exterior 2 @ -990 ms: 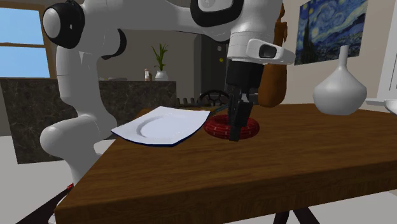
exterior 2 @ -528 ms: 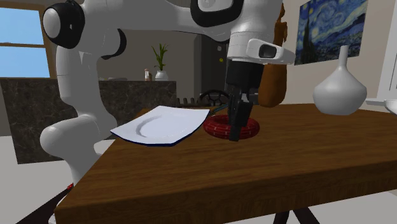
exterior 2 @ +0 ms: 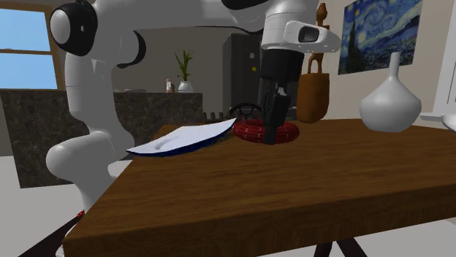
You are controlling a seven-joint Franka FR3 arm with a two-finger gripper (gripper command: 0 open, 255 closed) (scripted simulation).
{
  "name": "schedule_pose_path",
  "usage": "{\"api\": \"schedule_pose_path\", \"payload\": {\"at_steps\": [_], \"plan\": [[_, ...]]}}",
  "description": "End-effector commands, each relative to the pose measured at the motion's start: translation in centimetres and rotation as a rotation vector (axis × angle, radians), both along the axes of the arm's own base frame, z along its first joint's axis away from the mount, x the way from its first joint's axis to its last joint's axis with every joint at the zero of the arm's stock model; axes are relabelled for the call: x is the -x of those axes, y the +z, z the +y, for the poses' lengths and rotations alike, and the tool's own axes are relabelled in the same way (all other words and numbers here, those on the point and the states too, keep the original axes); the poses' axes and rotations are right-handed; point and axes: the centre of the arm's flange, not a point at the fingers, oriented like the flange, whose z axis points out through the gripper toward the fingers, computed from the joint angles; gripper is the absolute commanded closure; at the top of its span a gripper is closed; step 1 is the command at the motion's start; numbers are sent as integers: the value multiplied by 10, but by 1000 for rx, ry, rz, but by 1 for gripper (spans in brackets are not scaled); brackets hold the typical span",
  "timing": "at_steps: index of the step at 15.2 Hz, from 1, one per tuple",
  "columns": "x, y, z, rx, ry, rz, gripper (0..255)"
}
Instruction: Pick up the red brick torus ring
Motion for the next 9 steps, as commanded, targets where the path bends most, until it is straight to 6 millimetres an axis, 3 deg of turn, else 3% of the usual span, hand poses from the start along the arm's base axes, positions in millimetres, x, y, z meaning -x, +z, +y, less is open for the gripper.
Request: {"api": "schedule_pose_path", "payload": {"at_steps": [1,7,9], "plan": [[-1,11,-1,0,0,0,255],[-1,43,-1,0,0,0,255],[-1,44,-1,0,0,0,255]]}}
